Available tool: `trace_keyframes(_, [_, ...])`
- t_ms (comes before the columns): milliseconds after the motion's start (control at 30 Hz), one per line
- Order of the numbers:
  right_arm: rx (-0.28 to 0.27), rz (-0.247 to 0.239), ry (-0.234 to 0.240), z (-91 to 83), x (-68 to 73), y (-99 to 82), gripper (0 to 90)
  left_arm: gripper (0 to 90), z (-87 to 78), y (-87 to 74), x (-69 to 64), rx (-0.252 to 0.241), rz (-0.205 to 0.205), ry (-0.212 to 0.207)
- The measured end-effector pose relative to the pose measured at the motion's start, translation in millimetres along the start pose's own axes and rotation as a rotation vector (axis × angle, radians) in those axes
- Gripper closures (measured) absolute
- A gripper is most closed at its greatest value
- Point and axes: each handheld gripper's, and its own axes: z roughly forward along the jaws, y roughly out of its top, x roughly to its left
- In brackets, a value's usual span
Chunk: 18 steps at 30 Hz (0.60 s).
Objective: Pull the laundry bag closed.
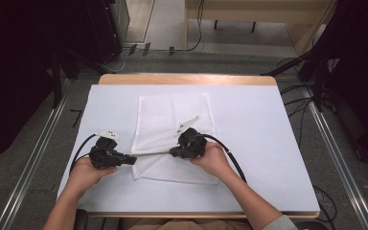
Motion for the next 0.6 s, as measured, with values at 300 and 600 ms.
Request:
trace_keyframes(300, [0.000,0.024,-0.008,-8.5,-6.1,-9.6,88.2,88.2,-0.1,-0.3,0.5,0.000,0.001,0.003])
trace_keyframes(600, [-0.001,0.035,-0.015,-12.2,-9.1,-14.3,88.2,88.1,-1.2,-0.6,0.5,0.003,0.003,0.003])
